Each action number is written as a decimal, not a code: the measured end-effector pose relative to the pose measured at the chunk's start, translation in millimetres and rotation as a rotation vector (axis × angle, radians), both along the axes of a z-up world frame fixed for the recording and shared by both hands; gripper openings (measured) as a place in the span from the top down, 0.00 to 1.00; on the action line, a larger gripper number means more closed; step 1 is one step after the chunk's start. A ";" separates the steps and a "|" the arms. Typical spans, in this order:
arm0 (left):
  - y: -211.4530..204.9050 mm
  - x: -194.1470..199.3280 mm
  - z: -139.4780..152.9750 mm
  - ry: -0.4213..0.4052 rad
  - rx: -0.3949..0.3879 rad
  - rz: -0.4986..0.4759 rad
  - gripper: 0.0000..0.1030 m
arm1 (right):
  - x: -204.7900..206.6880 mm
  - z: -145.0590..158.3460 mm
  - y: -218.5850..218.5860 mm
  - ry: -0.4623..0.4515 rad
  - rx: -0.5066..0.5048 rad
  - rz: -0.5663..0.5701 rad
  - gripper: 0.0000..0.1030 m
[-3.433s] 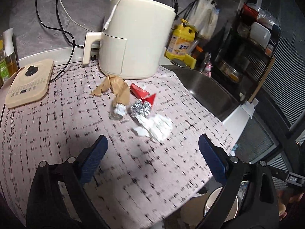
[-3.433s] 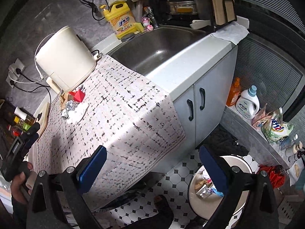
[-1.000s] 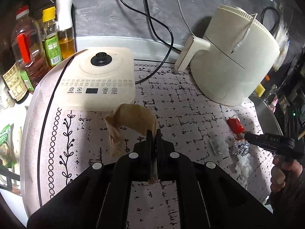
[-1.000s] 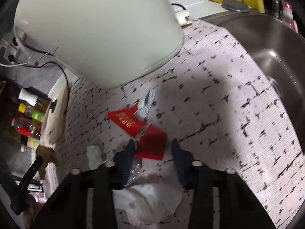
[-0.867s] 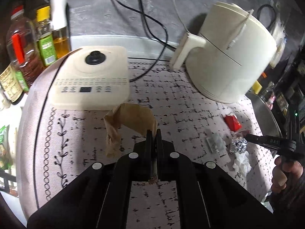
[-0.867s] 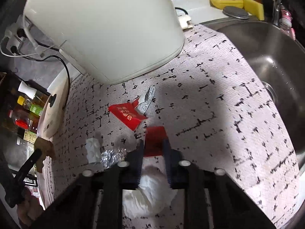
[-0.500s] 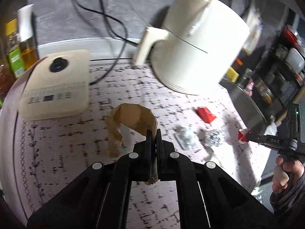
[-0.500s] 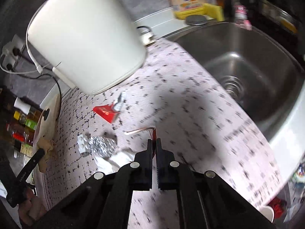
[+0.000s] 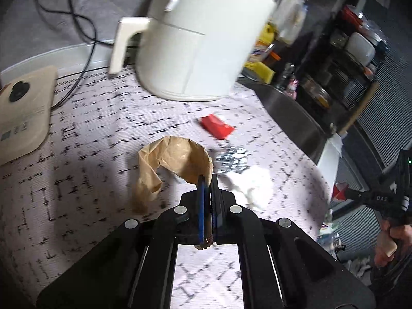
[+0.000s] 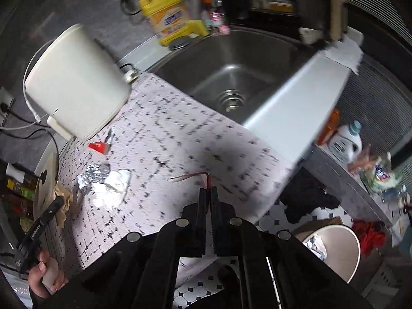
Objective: Collect trash
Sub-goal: 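Carry both items over the bin and open the right tool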
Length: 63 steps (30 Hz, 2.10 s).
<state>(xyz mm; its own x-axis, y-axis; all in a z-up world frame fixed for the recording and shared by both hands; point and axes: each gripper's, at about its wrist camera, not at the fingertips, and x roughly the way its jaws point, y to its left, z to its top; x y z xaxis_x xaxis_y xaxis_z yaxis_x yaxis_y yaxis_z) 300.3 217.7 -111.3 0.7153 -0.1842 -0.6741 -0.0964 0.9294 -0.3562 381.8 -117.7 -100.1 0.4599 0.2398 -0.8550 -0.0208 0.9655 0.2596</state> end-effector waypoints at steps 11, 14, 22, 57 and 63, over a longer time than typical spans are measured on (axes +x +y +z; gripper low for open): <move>-61.0 5.5 42.4 -0.112 0.053 -0.102 0.95 | -30.3 -0.5 -68.2 0.003 0.018 -0.130 0.96; -80.3 6.6 48.3 -0.123 0.062 -0.118 0.95 | -36.7 -3.9 -89.8 0.007 0.029 -0.146 0.96; -165.6 3.2 52.9 -0.108 0.087 -0.176 0.95 | -63.0 -23.2 -159.5 0.040 0.062 -0.167 0.96; -463.5 -73.9 -73.8 0.234 0.026 -0.604 0.95 | -207.7 -93.0 -392.8 0.128 0.086 -0.362 0.40; -492.2 -73.1 -100.7 0.324 0.007 -0.661 0.95 | -227.8 -92.7 -412.6 0.132 0.082 -0.413 0.40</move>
<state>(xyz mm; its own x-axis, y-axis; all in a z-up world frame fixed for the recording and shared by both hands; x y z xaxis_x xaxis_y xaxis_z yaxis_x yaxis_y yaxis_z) 227.3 -274.5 -212.1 0.2208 -0.5031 -0.8355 0.3852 0.8320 -0.3992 154.0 -530.3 -192.8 0.4193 0.1285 -0.8987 0.4010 0.8619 0.3103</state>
